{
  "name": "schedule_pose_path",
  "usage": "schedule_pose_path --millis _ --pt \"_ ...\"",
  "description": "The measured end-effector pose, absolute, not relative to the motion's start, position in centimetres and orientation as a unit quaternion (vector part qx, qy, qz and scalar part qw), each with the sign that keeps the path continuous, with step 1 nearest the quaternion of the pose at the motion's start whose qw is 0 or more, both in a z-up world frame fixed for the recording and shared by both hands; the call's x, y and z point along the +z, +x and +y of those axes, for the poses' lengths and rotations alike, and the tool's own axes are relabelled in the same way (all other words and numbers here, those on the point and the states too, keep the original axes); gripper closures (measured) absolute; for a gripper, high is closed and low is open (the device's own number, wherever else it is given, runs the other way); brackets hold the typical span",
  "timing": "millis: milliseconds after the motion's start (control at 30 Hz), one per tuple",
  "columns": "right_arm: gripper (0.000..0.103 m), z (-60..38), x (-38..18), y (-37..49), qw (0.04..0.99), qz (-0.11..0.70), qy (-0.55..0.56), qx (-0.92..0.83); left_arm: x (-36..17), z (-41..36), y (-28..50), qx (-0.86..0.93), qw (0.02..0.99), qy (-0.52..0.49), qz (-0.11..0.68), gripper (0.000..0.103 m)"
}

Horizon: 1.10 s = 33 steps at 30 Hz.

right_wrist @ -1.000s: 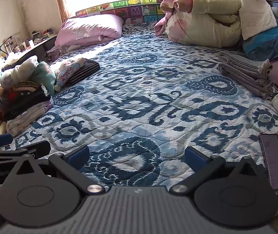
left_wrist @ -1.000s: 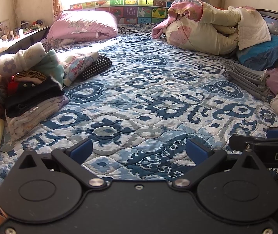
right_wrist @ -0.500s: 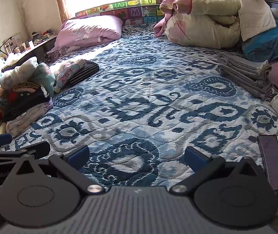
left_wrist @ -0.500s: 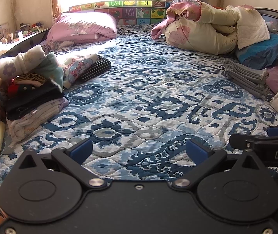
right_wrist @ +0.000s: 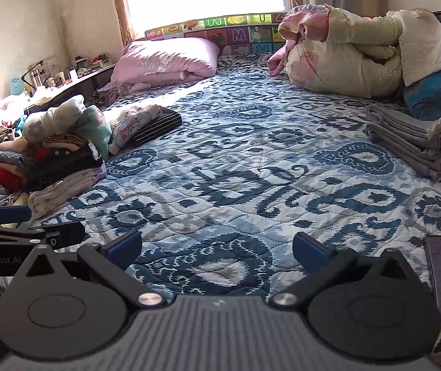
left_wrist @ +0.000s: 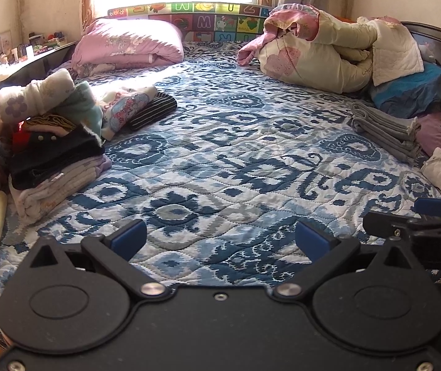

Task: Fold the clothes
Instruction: 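Reach the left tool to the clothes pile and grasp the black garment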

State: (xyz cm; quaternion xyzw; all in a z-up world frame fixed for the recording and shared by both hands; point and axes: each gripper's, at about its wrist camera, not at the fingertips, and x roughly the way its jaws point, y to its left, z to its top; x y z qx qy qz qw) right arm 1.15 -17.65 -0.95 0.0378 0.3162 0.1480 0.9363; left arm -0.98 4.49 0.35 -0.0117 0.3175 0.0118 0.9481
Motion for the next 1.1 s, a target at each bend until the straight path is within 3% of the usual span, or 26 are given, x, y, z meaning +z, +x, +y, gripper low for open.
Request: schedule_pose_path --millis 333,533,600,667,767,900,1100 --pt "0.0 -15.2 -1.0 2.2 0.942 0.28 0.013 0.186 0.5 13.4 -1.3 0.097 0.949 -0.074 0.292 0.0" --pt "0.0 -12.2 -2.9 5.5 0.925 0.307 0.003 0.223 -0.7 20.3 0.9 0.144 0.941 -0.103 0.288 0.002" --pt "0.0 -11.3 -3.4 6.7 0.917 0.321 -0.002 0.236 -1.0 22.4 2.1 0.153 0.942 -0.108 0.278 0.006" --pt "0.0 -10.8 -4.0 7.3 0.912 0.331 0.0 0.242 -1.3 24.2 3.1 0.159 0.943 -0.11 0.271 0.02" --pt "0.0 -10.6 -4.8 7.6 0.907 0.344 0.01 0.244 -1.9 26.6 5.1 0.171 0.944 -0.106 0.26 0.032" --pt "0.0 -10.4 -6.0 8.1 0.899 0.361 0.024 0.247 -2.8 29.4 7.7 0.186 0.946 -0.097 0.248 0.036" --pt "0.0 -10.0 -7.7 8.7 0.887 0.386 0.043 0.252 -4.9 32.6 11.4 0.209 0.933 -0.097 0.277 0.053"
